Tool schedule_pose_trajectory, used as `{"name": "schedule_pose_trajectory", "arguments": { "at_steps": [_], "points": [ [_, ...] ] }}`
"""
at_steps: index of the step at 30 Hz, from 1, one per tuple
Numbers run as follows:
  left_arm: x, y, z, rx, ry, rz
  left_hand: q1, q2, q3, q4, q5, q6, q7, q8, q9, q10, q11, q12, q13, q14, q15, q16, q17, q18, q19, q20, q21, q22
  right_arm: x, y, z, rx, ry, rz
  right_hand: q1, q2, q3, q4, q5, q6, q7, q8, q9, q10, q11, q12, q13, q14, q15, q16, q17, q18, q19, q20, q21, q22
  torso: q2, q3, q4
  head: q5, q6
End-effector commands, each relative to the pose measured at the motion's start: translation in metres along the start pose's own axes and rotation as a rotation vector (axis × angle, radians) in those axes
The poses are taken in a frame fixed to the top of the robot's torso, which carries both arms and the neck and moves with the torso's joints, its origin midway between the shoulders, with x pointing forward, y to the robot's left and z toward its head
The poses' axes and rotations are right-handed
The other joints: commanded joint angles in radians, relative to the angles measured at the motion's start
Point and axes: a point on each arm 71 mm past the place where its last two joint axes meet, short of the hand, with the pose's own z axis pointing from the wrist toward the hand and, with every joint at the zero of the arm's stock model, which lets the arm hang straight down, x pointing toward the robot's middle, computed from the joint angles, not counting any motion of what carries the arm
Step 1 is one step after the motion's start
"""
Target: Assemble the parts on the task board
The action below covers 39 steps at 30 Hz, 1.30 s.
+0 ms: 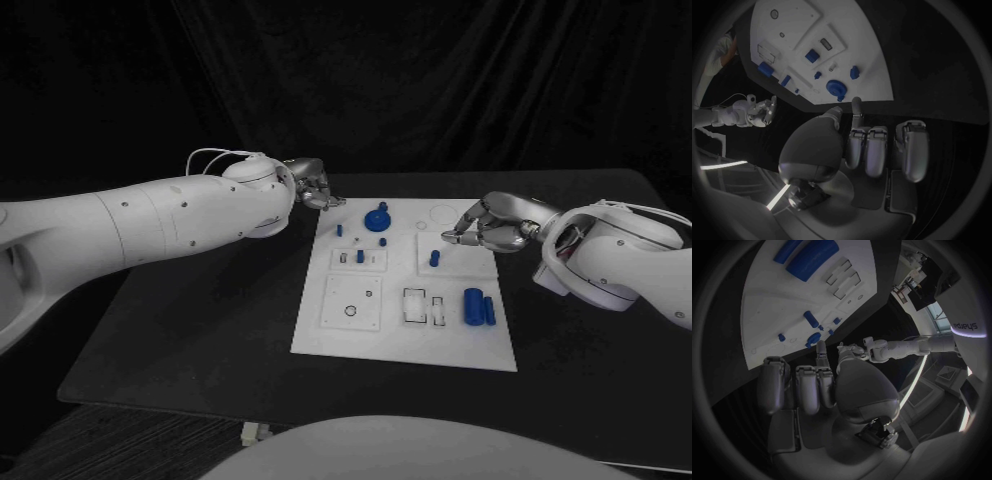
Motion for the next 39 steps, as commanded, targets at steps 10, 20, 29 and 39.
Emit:
{"name": "schedule_pose_trajectory", "arguments": {
  "at_steps": [10, 20, 29, 39],
  "points": [
    [0.004, -0.001, 0.012, -0.039, 0.125, 0.003, 0.015, -0.019, 0.008, -0.005, -0.016, 0.021, 0.009, -0.095, -0.052, 0.106, 0.0, 0.005, 0.263, 0.106, -0.002, 0.003, 0.263, -0.006, 0.03, -0.004, 0.009, 0.221, 0.001, 0.001, 0.0, -0.01, -0.005, 0.011, 0.007, 0.005, -0.009, 0.002, 0.004, 0.011, 0.0, 0.004, 0.0, 0.052, -0.008, 0.003, 0.091, 0.082, -0.005, 0.005, 0.17, 0.007, 0.014, 0.003, 0.005, 0.202, 0.0, 0.001, -0.001, 0.003, 0.0],
    [0.005, -0.005, 0.015, -0.024, 0.14, 0.003, 0.018, -0.022, 0.008, -0.006, -0.023, 0.026, 0.011, -0.109, -0.061, 0.106, 0.002, 0.005, 0.263, 0.106, 0.0, 0.003, 0.263, -0.005, 0.027, -0.002, 0.003, 0.219, 0.001, 0.001, 0.001, -0.008, 0.004, 0.01, 0.006, 0.006, -0.01, 0.003, 0.004, 0.012, -0.001, 0.004, 0.0, 0.052, -0.008, 0.003, 0.09, 0.082, -0.005, 0.003, 0.167, 0.007, 0.014, 0.002, 0.004, 0.202, -0.001, 0.0007, -0.0002, 0.003, 0.0],
    [0.006, -0.01, 0.019, -0.016, 0.166, 0.013, 0.02, -0.025, 0.007, -0.006, -0.04, 0.026, 0.016, -0.129, -0.069, 0.106, 0.006, 0.005, 0.263, 0.106, 0.004, 0.003, 0.263, -0.003, 0.023, 0.001, -0.002, 0.218, 0.002, 0.001, 0.002, -0.007, 0.012, 0.01, 0.006, 0.006, -0.01, 0.003, 0.004, 0.012, -0.001, 0.004, 0.0, 0.052, -0.008, 0.003, 0.09, 0.082, -0.005, 0.003, 0.167, 0.007, 0.014, 0.002, 0.004, 0.202, -0.002, 0.0016, -0.0008, 0.003, 0.0],
    [0.008, -0.012, 0.023, -0.032, 0.159, 0.013, 0.016, -0.023, 0.004, -0.005, -0.069, 0.024, 0.02, -0.148, -0.075, 0.104, 0.01, 0.002, 0.261, 0.106, 0.007, 0.003, 0.263, -0.002, 0.02, 0.004, -0.006, 0.217, 0.003, 0.002, 0.002, -0.005, 0.02, 0.01, 0.005, 0.006, -0.011, 0.003, 0.004, 0.012, -0.001, 0.004, 0.0, 0.051, -0.008, 0.002, 0.088, 0.082, -0.005, 0.003, 0.167, 0.008, 0.013, 0.002, 0.002, 0.201, -0.002, 0.0012, 0.0001, 0.0, 0.0]
  ]
}}
